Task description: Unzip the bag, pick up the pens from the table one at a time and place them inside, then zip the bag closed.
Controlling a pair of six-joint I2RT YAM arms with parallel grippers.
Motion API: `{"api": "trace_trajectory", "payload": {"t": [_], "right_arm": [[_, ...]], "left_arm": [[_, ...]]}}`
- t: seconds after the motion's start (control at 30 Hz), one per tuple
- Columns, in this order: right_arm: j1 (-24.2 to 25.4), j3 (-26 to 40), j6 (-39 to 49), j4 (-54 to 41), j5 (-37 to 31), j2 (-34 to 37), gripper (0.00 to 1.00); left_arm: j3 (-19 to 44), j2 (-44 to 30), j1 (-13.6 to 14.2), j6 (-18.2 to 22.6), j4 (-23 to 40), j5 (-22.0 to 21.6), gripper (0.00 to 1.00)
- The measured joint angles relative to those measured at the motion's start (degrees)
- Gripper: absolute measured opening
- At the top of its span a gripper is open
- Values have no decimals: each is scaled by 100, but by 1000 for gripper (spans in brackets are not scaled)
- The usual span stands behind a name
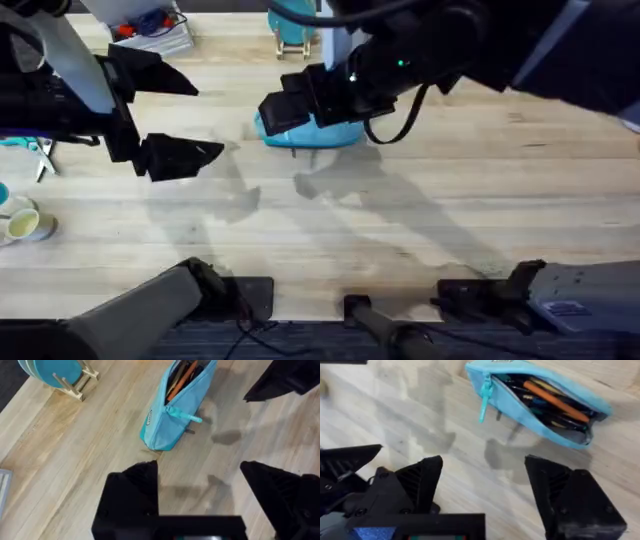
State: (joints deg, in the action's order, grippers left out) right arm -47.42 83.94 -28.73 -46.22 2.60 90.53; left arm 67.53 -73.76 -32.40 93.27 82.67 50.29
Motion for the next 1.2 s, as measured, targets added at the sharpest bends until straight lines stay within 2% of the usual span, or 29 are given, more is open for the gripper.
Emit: {"api": "trace_trajectory", "payload": {"t": [0.43, 0.73, 1.2], "right_arm": [[-387, 0, -285, 215, -662, 347, 998], [-433, 0, -452, 426, -839, 603, 998], [-659, 0, -586, 770, -1546, 812, 996]], "left_arm": [[0, 0, 0, 0, -20, 0, 995], [0, 0, 0, 0, -20, 0, 995], [0, 0, 0, 1, -20, 1, 995]]}}
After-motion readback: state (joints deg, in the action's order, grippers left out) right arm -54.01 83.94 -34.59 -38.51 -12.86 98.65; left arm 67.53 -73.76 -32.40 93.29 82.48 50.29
